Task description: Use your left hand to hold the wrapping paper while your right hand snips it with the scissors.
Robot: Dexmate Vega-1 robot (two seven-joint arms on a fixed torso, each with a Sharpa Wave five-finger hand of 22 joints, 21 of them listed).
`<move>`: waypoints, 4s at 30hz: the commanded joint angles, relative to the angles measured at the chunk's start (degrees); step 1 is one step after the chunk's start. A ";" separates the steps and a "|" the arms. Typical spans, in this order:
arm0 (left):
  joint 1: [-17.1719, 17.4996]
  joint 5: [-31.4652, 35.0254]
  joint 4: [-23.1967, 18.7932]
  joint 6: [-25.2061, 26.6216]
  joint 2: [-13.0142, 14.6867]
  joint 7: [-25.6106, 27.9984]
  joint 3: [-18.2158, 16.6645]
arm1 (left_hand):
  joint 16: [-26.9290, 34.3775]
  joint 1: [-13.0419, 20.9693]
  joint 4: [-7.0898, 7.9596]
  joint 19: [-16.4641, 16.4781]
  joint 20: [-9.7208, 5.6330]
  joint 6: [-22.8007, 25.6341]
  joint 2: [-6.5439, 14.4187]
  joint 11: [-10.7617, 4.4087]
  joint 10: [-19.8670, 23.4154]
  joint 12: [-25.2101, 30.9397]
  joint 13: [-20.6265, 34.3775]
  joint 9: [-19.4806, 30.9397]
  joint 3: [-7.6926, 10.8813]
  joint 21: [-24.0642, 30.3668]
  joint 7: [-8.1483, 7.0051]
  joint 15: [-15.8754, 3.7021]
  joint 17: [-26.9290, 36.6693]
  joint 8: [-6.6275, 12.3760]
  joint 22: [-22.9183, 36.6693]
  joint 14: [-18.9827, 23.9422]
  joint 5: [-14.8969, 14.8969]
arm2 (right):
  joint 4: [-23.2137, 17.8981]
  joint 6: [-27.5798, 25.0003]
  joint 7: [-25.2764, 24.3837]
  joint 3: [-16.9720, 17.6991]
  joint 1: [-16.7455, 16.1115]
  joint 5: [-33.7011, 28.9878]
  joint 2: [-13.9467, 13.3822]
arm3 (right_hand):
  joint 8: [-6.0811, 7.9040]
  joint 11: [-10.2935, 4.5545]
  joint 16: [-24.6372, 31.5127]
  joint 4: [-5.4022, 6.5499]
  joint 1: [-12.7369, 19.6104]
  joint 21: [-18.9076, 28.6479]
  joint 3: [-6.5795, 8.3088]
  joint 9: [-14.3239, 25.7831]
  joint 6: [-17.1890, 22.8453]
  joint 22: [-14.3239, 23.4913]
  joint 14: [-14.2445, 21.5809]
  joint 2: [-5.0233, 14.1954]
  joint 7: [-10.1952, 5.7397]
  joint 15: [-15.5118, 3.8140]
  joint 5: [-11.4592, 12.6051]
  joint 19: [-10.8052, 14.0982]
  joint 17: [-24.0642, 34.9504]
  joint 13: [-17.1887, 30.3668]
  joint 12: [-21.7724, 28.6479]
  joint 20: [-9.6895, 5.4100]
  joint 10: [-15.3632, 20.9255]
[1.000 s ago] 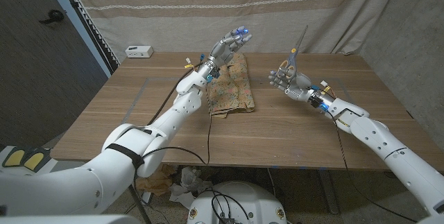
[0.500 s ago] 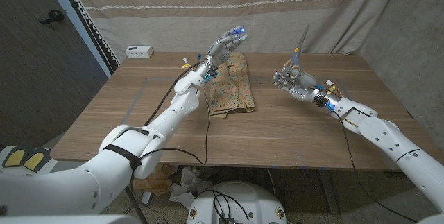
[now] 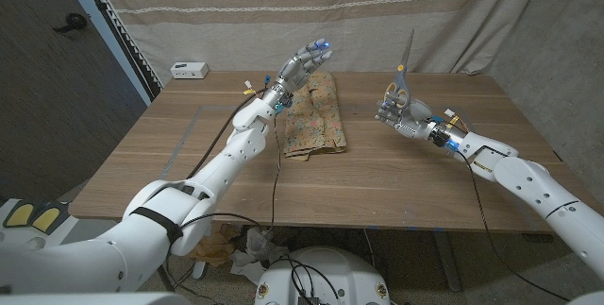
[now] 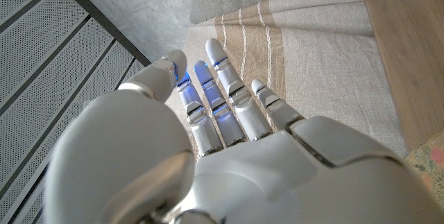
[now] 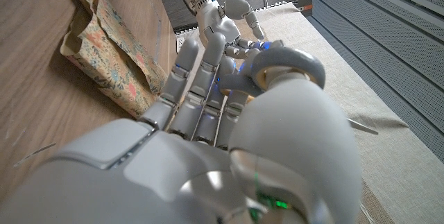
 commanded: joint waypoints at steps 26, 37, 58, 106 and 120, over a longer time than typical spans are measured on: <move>1.95 -0.77 -3.17 1.96 2.06 2.73 0.76 | 0.79 2.72 -0.54 0.29 -6.64 -0.43 1.06 0.09 1.45 -0.85 0.20 0.06 0.41 0.27 0.09 -3.69 0.85 -0.18 0.08 0.07 -0.55 | -2.01 -2.00 1.22 -0.82 0.41 -1.62 -4.23 | 3.67 1.89 19.94 4.22 -11.76 14.70 -10.52 2.80 -5.83 12.98 -4.55 -5.58 0.35 -6.25 4.65 -0.82 8.64 -2.26 26.34 -3.34 -5.70; 2.93 -0.93 -4.17 1.79 2.12 3.36 0.73 | 0.86 3.10 -0.38 0.42 -6.64 -0.18 1.20 0.11 1.80 -0.97 0.27 0.09 0.26 0.29 0.13 -3.64 0.97 -0.06 0.08 0.06 -0.68 | -2.62 -3.05 1.35 -1.01 0.74 -1.53 -5.32 | 3.77 3.02 20.98 5.13 -15.01 13.83 -12.95 3.59 -8.04 10.45 -5.79 -6.66 1.53 -5.50 7.57 0.04 5.64 -4.52 24.41 -3.34 -6.24; 3.95 -0.55 -5.87 1.17 3.67 5.08 0.25 | 0.94 3.96 -0.17 0.59 -6.64 0.18 1.36 0.11 2.48 -1.34 0.43 0.09 -0.09 0.30 0.18 -3.65 1.19 0.07 0.09 0.12 -0.88 | -5.86 -2.54 -1.92 0.11 -0.83 -2.61 -7.33 | 0.42 5.89 22.49 8.60 -25.10 10.48 -18.27 -1.65 -9.03 1.99 -4.74 -7.91 5.45 -2.42 9.01 4.17 -1.76 -12.73 19.87 -2.88 -1.92; 8.77 3.79 -19.12 5.02 14.61 14.95 -0.76 | -0.33 -1.66 2.07 1.12 -4.12 -0.98 -0.09 0.06 3.83 -2.63 0.94 0.04 -1.01 0.39 0.29 -3.11 0.38 -0.17 0.12 -0.92 -0.68 | -7.58 -2.25 -2.23 0.27 -0.93 -3.94 -10.34 | 2.32 6.61 25.52 9.57 -30.96 7.82 -21.54 5.91 -15.55 -2.05 -4.24 -7.34 6.54 -1.98 9.15 6.71 -3.36 -10.86 22.66 -1.07 -1.21; 11.54 19.08 -35.28 16.65 29.08 29.50 1.65 | 4.31 -6.39 -0.06 2.60 -4.41 2.65 -0.40 0.38 12.63 -0.99 1.88 0.22 -2.25 0.75 2.16 -3.61 2.50 2.51 0.31 6.16 -0.42 | -7.95 -2.90 -2.07 1.89 -2.47 -3.06 -11.87 | 1.43 7.29 25.55 9.72 -32.18 7.94 -22.09 4.26 -15.05 -2.17 -4.44 -7.13 7.25 -1.50 8.88 6.62 -4.35 -11.67 22.62 -0.87 -1.23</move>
